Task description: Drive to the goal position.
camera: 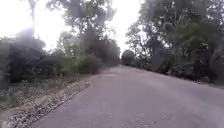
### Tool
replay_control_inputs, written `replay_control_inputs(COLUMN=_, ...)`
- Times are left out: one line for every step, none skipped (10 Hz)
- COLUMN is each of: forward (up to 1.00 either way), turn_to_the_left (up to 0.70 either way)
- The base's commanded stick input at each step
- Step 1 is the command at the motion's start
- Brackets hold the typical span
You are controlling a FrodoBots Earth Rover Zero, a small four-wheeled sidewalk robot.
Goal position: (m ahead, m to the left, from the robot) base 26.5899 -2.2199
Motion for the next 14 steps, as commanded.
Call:
replay_control_inputs(forward=0.85, turn_to_the_left=0.0)
replay_control_inputs(forward=0.85, turn_to_the_left=0.0)
replay_control_inputs(forward=0.85, turn_to_the_left=0.0)
replay_control_inputs(forward=0.85, turn_to_the_left=-0.16)
replay_control_inputs(forward=0.85, turn_to_the_left=-0.34)
replay_control_inputs(forward=0.85, turn_to_the_left=-0.34)
replay_control_inputs(forward=0.85, turn_to_the_left=-0.34)
replay_control_inputs(forward=0.85, turn_to_the_left=-0.34)
replay_control_inputs(forward=0.85, turn_to_the_left=-0.34)
replay_control_inputs(forward=0.85, turn_to_the_left=-0.34)
replay_control_inputs(forward=0.85, turn_to_the_left=-0.07)
replay_control_inputs(forward=0.85, turn_to_the_left=0.0)
replay_control_inputs(forward=0.85, turn_to_the_left=0.0)
replay_control_inputs(forward=0.85, turn_to_the_left=0.0)
